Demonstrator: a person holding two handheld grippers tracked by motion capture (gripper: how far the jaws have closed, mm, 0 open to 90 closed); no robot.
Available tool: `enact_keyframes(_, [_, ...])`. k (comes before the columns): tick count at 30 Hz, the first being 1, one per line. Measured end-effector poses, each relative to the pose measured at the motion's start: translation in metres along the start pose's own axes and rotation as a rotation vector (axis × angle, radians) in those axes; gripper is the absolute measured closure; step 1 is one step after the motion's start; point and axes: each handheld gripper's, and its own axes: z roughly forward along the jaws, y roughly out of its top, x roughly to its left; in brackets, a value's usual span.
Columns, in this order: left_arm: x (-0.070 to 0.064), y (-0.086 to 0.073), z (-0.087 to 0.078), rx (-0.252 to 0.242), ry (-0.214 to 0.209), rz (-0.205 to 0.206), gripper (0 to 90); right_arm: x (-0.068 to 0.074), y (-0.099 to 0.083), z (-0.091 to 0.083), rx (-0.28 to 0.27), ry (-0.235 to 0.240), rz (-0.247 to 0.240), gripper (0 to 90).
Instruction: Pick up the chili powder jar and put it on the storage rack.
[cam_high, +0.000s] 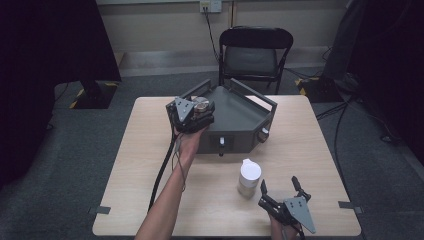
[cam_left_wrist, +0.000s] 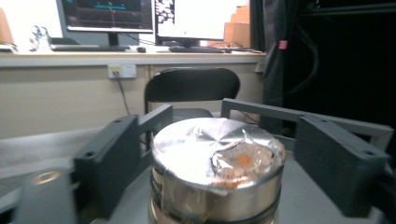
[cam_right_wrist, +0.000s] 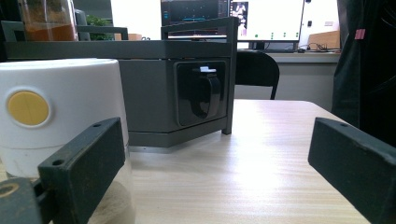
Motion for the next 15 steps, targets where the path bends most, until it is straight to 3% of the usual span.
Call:
enact_keyframes(5, [0.000,0.004,-0.003,0.003,0.003,-0.028,0.0,0.000,0.000,0.000,0.000,0.000,0.000,2.7])
enact_keyframes(15, [-0.003,0.009,-0.016,-0.020,-0.005,-0.010,0.0,0.000,0.000,0.000,0.000,-0.001,0.000,2.7])
